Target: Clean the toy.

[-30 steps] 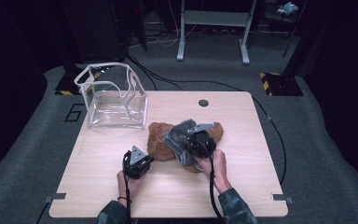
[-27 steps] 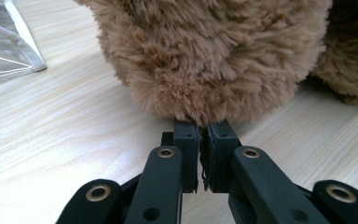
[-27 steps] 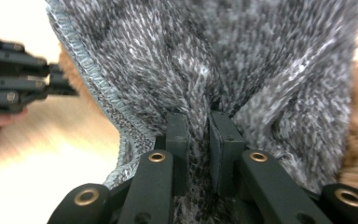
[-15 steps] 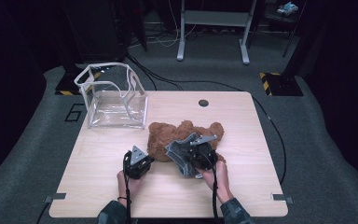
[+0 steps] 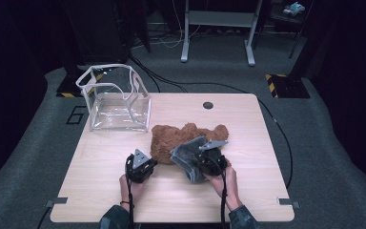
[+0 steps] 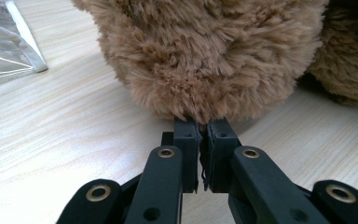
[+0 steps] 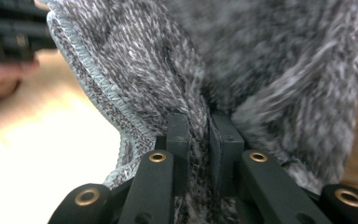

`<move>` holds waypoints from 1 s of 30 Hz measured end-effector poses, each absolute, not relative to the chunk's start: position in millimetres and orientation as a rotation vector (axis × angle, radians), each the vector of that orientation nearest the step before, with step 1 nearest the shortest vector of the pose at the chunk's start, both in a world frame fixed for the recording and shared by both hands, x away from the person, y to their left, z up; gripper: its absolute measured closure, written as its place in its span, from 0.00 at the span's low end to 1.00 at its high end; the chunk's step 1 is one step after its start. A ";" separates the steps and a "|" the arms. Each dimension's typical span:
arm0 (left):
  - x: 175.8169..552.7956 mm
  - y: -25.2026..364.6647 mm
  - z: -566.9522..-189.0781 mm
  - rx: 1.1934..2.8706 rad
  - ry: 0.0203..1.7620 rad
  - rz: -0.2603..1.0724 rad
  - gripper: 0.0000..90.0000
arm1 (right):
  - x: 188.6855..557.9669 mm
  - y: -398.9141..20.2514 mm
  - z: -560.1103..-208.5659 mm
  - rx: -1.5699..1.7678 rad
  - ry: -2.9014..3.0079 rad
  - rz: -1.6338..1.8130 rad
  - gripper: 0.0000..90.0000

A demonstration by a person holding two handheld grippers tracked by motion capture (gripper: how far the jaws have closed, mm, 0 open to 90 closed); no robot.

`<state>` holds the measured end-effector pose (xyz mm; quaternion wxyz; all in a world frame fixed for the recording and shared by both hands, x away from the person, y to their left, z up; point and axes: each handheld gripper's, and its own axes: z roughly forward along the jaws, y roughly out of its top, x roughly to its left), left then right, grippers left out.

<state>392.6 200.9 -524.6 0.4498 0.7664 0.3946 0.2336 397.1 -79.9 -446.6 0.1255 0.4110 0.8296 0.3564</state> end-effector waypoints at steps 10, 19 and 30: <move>392.7 200.6 -524.4 1.904 0.973 0.577 0.95 | 397.6 -70.2 -453.4 1.161 2.396 0.824 0.90; 392.5 201.3 -524.0 1.906 0.971 0.572 0.95 | 399.5 -68.9 -469.7 1.199 2.492 0.854 0.90; 392.4 200.3 -523.9 1.917 0.963 0.573 0.96 | 403.4 -62.9 -470.7 1.153 2.396 0.737 0.90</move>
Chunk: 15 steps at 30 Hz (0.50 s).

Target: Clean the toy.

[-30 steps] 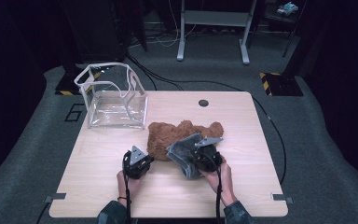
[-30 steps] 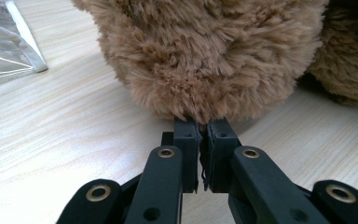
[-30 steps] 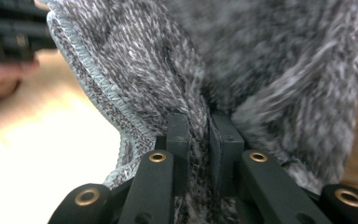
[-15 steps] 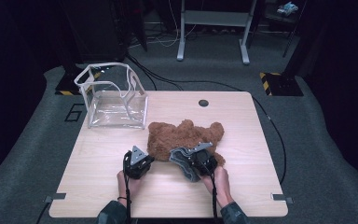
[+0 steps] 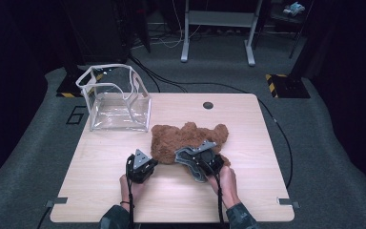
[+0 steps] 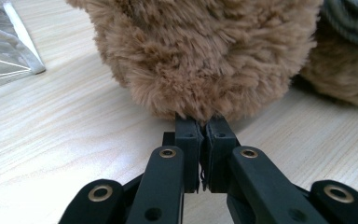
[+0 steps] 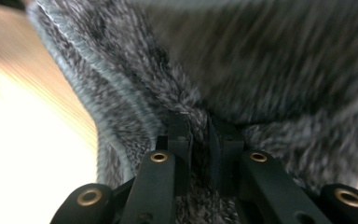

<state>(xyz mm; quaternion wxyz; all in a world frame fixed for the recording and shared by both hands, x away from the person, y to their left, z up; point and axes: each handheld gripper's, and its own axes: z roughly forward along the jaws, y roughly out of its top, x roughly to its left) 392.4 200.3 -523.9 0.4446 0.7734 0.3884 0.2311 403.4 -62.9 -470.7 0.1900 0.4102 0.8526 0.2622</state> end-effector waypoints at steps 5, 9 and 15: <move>392.4 200.0 -524.4 1.907 0.968 0.580 0.96 | 406.4 -66.2 -484.2 1.227 2.428 0.826 0.90; 392.1 201.2 -524.2 1.898 0.966 0.575 0.96 | 408.0 -73.4 -476.5 1.281 2.497 0.898 0.90; 391.8 200.9 -524.4 1.889 0.965 0.572 0.97 | 400.1 -59.6 -442.6 1.155 2.435 1.036 0.90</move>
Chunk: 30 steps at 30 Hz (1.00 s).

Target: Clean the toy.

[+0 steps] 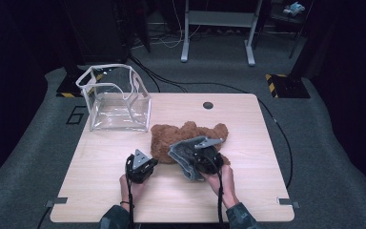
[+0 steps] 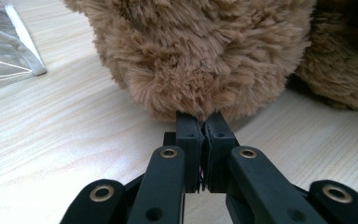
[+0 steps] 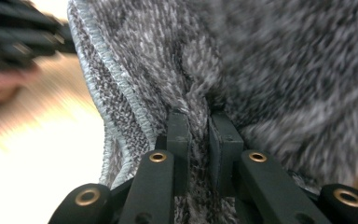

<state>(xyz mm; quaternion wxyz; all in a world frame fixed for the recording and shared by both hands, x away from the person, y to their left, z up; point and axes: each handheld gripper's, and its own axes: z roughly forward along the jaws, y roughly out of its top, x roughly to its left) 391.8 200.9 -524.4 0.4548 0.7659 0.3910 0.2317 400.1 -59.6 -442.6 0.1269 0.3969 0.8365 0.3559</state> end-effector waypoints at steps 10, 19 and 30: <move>392.1 201.2 -524.5 1.887 0.970 0.584 0.97 | 396.9 -14.5 -482.7 1.071 2.565 0.880 0.90; 392.0 202.0 -523.9 1.894 0.968 0.576 0.97 | 388.2 -66.1 -449.2 1.152 2.403 0.973 0.90; 391.6 200.6 -524.2 1.893 0.965 0.574 0.98 | 403.2 -69.2 -488.8 1.251 2.414 0.906 0.91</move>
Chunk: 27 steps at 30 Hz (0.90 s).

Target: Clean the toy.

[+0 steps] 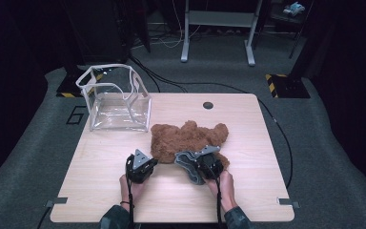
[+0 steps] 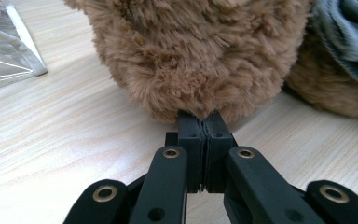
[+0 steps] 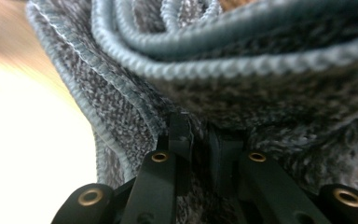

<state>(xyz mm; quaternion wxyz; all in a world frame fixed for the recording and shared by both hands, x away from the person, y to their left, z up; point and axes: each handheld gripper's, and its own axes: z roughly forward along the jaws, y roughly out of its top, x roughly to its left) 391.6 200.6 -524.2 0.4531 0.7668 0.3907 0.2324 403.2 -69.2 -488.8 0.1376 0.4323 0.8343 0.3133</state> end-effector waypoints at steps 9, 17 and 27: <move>391.5 202.0 -524.0 1.882 0.964 0.583 0.98 | 398.7 -77.7 -469.8 1.242 2.422 1.003 0.90; 391.5 201.1 -524.1 1.890 0.958 0.585 0.99 | 399.0 -77.3 -487.8 1.255 2.419 0.894 0.90; 391.7 201.7 -523.8 1.892 0.960 0.583 0.99 | 400.5 -82.9 -463.7 1.236 2.371 0.942 0.90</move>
